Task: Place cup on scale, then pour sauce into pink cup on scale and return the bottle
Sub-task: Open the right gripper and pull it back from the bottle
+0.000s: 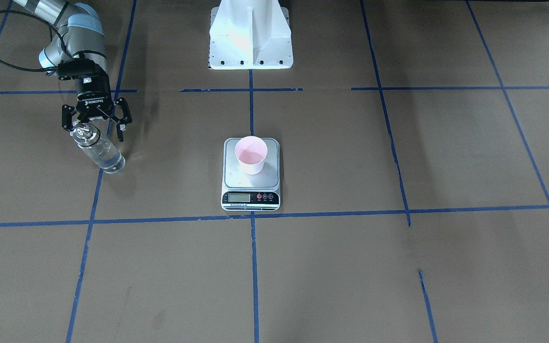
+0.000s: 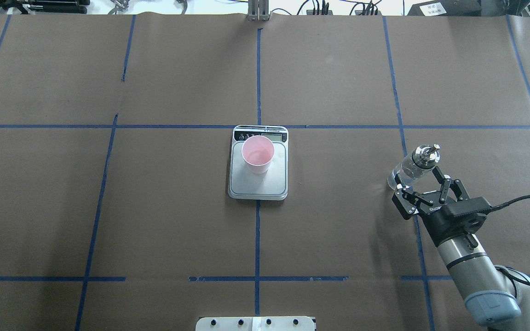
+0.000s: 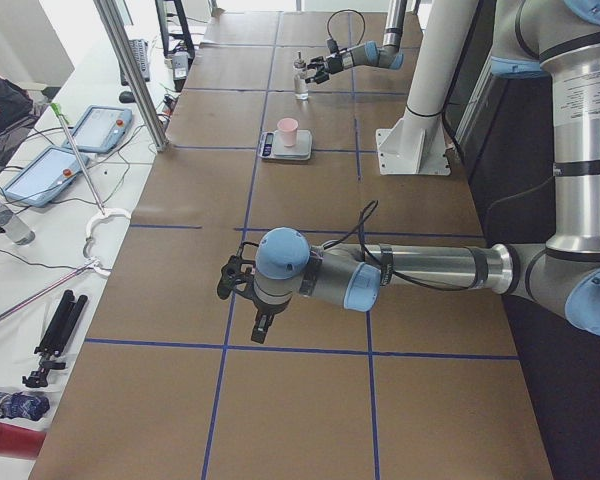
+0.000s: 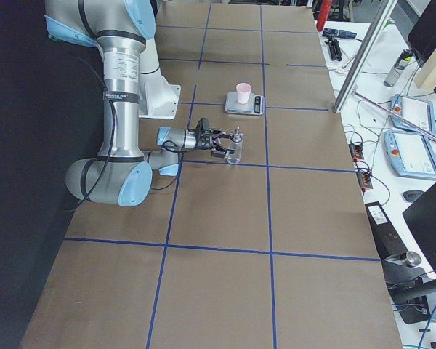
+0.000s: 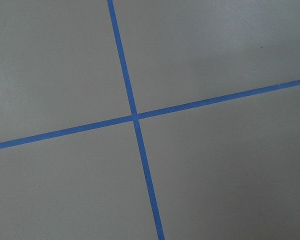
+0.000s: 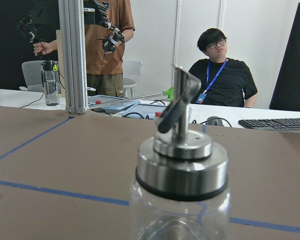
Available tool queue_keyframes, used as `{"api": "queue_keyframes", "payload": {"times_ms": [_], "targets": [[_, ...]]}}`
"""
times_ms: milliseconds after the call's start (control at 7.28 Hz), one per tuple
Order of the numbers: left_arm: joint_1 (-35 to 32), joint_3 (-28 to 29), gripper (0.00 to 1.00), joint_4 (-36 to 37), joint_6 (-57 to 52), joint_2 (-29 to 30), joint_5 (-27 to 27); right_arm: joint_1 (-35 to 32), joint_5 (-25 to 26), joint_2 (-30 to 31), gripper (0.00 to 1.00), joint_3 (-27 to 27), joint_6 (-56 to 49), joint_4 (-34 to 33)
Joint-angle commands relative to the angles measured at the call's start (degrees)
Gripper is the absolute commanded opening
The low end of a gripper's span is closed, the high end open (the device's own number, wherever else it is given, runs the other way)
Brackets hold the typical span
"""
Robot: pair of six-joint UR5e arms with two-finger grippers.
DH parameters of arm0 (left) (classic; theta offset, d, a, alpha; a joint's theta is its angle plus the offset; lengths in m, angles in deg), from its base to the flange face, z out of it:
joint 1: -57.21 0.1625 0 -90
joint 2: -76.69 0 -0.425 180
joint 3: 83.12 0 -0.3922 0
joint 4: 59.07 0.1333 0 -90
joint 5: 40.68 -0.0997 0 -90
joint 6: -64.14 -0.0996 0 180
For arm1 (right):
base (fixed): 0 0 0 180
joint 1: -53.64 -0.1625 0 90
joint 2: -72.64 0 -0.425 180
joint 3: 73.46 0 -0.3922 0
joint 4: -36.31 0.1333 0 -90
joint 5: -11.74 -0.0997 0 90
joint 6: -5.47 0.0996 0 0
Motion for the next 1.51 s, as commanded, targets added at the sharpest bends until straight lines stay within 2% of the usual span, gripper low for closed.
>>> {"api": "queue_keyframes", "payload": {"times_ms": [0,550,687,824,1236,1374], "targets": [[0.0,0.0,1.00,-0.1,-0.1,0.0,0.0,3.6,4.2,1.1,1.00,0.0,-0.6,2.3],[-0.1,-0.9,1.00,-0.1,-0.3,-0.4,0.0,9.1,9.9,2.7,1.00,-0.4,-0.6,5.7],[-0.1,-0.9,1.00,-0.1,-0.3,-0.4,0.0,10.0,10.2,2.7,1.00,-0.8,-0.6,8.5],[-0.2,-1.3,1.00,-0.1,-0.3,-0.5,0.0,10.7,10.0,3.7,1.00,-2.7,-1.3,14.3],[-0.3,-1.7,1.00,-0.1,-0.3,-1.1,0.0,10.7,8.4,7.8,1.00,-4.1,-9.3,26.3],[-0.3,-2.0,1.00,-0.1,-0.3,-1.1,0.0,10.3,6.8,9.9,1.00,-4.1,-10.0,27.8]]}}
